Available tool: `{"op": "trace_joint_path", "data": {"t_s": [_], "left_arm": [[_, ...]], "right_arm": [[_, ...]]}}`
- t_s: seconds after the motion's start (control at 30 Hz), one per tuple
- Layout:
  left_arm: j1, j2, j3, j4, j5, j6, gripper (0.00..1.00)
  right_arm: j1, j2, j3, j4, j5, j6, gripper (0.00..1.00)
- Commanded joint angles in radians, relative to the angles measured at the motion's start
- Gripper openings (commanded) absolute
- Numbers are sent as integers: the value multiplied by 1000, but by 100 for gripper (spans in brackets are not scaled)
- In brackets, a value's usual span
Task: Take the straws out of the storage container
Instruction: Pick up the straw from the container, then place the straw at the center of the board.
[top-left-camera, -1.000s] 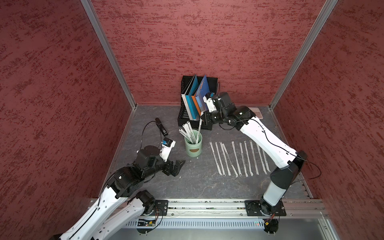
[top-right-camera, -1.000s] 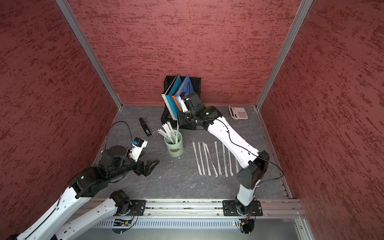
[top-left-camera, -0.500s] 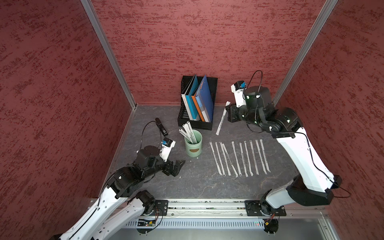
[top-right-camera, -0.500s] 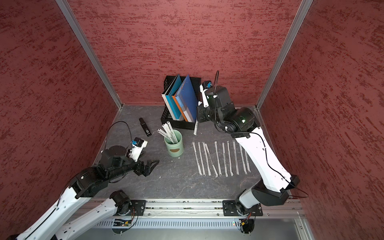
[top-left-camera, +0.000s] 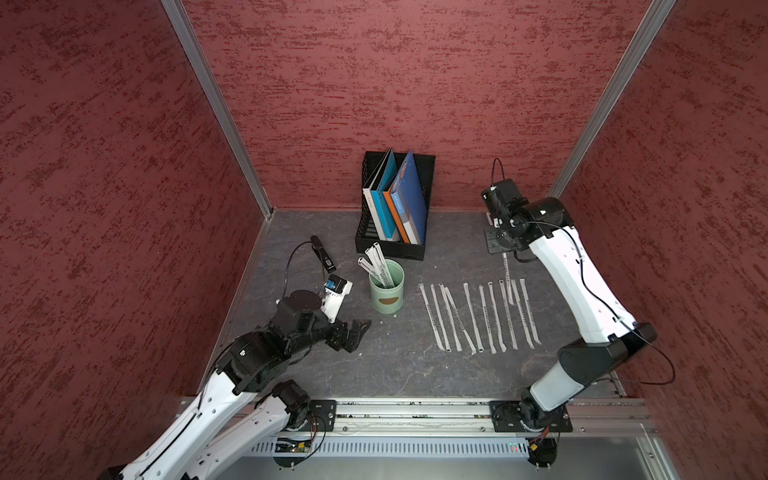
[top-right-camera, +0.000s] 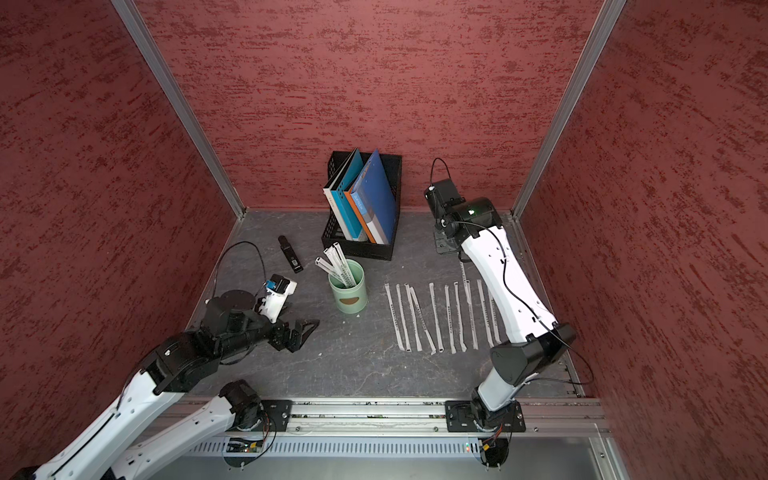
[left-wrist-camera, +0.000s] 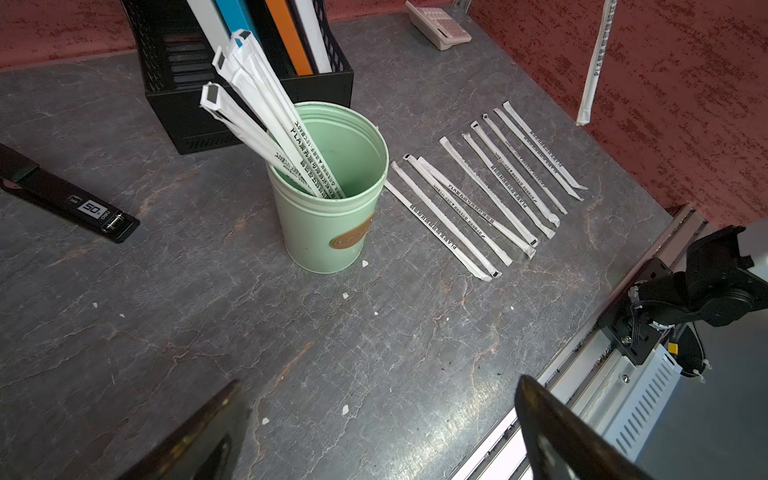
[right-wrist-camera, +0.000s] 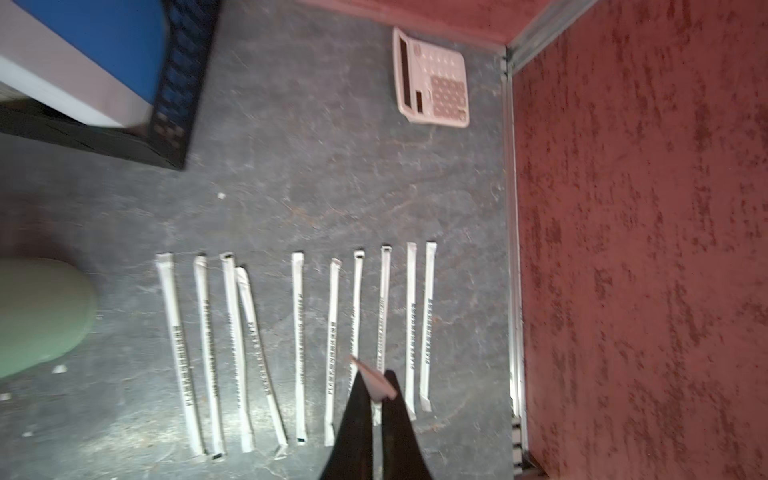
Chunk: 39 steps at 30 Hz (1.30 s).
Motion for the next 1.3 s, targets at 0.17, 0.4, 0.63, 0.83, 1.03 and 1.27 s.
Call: {"op": "trace_joint_path", "data": {"t_s": [0.17, 0.4, 0.63, 0.83, 1.03, 1.27], "left_arm": [[7, 3, 9, 1, -11, -10, 99], [10, 0, 9, -2, -22, -11, 100], [11, -17, 7, -4, -38, -13, 100], [12, -20, 7, -2, -41, -12, 99], [12, -16, 7, -2, -39, -14, 100], [13, -6, 7, -3, -40, -15, 100]], "right_arm": [[-159, 122, -85, -87, 110, -13, 0], [-275, 271, -93, -51, 164, -14, 0], [-383, 424, -83, 3, 160, -22, 0], [-444, 481, -103, 61, 79, -14, 0], [-467, 520, -146, 129, 28, -20, 0], [-475, 549, -185, 193, -1, -25, 0]]}}
